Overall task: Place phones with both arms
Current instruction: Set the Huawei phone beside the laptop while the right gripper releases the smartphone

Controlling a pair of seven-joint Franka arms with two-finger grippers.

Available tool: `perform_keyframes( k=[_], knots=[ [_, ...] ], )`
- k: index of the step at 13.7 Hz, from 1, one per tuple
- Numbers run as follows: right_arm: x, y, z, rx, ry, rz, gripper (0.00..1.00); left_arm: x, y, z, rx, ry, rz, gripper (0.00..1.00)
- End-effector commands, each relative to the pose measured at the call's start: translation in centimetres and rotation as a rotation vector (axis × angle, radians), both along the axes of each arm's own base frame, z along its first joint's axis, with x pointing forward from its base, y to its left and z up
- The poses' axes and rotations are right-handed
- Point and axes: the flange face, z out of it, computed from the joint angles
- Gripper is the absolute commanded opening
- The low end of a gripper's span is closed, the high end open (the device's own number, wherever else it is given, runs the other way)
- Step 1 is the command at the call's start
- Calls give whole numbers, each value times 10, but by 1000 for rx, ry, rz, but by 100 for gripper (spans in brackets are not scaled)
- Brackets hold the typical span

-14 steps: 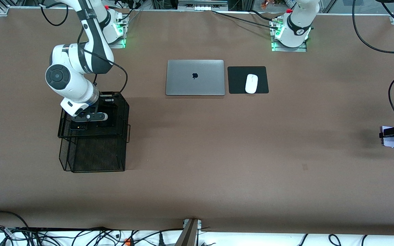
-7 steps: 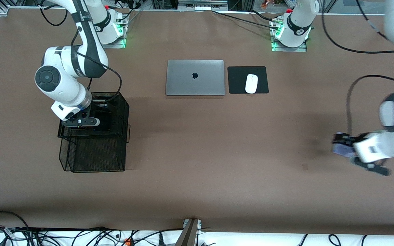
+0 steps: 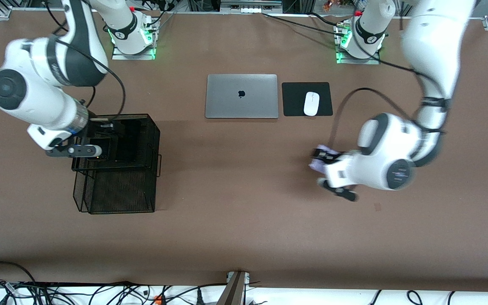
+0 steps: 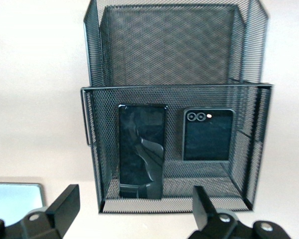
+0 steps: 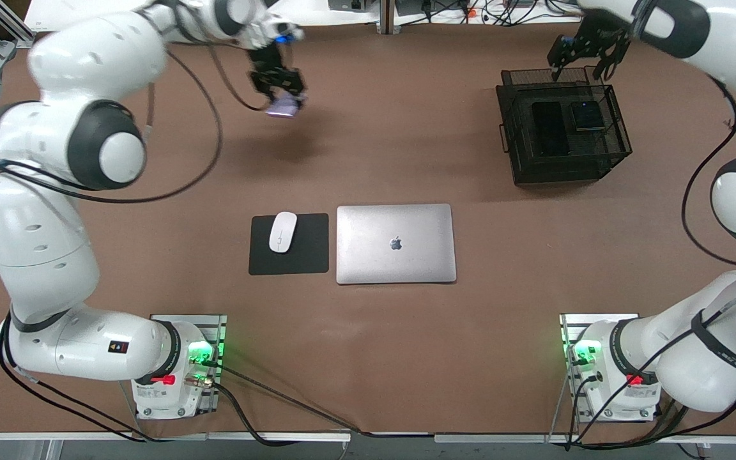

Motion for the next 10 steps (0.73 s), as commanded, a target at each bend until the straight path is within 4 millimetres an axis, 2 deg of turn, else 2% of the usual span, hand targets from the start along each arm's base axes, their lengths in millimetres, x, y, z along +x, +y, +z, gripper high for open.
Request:
perform_keyframes(
  k=[1, 3, 4, 5, 7, 8, 9, 10],
  knots=[
    [5, 2, 14, -15, -1, -42, 100, -29, -95, -11, 15, -38, 122, 17],
    [5, -3, 19, -13, -4, -50, 100, -58, -163, -39, 19, -74, 220, 19],
    [5, -4, 19, -12, 2, -52, 100, -79, -198, -58, 21, -86, 260, 18],
    [5, -5, 19, -12, 1, -53, 100, -96, -225, -76, 19, -101, 321, 18],
    [5, -5, 19, -13, 0, -53, 100, -122, -259, -111, 5, -120, 392, 17],
    [5, -4, 19, -13, -1, -53, 100, -131, -264, -123, 8, -117, 397, 18],
    [6, -4, 19, -15, -3, -55, 100, -133, -264, -126, 14, -111, 398, 26],
    [6, -4, 18, -16, 0, -56, 100, -131, -262, -123, 13, -115, 400, 97]
  ],
)
